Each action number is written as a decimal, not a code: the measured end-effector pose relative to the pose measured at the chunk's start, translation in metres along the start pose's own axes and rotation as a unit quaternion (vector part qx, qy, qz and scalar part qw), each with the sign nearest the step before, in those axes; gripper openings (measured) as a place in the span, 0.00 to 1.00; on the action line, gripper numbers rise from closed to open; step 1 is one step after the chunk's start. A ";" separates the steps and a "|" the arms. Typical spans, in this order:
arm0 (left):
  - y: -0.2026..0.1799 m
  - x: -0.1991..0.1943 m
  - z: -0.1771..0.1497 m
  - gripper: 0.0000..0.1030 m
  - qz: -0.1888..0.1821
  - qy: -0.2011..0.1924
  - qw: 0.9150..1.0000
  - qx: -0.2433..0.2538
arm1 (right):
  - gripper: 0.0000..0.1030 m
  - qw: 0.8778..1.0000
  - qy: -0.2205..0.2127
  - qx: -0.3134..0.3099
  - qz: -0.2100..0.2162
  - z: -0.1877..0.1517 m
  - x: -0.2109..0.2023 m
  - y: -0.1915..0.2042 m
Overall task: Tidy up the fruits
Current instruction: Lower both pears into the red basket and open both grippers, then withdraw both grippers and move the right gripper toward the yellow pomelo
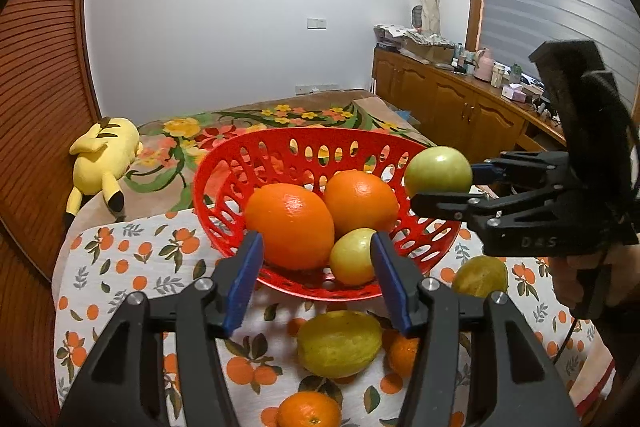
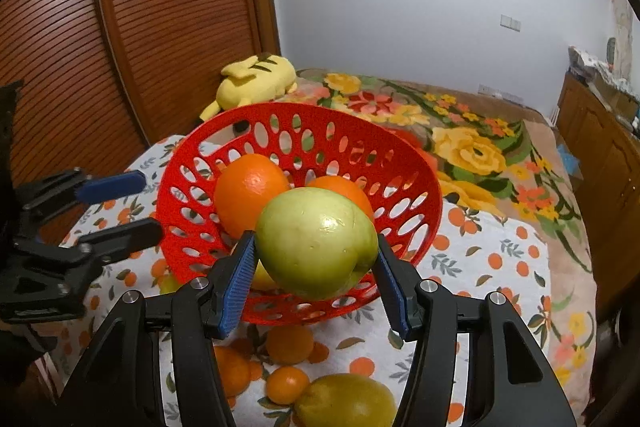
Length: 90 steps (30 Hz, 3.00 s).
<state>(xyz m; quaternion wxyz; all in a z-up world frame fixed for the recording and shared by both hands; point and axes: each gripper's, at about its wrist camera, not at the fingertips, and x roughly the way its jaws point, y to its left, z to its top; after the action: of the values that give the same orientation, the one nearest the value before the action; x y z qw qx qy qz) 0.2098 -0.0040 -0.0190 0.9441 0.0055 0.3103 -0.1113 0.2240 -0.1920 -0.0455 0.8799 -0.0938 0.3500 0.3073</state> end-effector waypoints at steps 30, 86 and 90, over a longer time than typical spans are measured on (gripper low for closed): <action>0.017 -0.017 -0.036 0.61 -0.004 0.013 1.000 -0.010 | 0.67 0.999 -0.040 0.000 0.007 -0.023 -0.037 0.007; 0.018 0.003 -0.120 0.63 -0.005 0.093 0.995 -0.041 | 0.71 0.995 0.025 0.092 -0.014 -0.127 -0.012 -0.026; 0.018 0.004 -0.120 0.63 -0.004 0.094 0.995 -0.039 | 0.71 0.995 0.013 0.097 -0.015 -0.133 -0.023 -0.020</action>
<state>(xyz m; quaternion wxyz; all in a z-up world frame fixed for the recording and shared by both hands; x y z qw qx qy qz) 0.1471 0.0222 -0.1191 0.9099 -0.0220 0.4013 -0.1022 0.1491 -0.2698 -0.1295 0.8850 -0.0172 0.3879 0.2570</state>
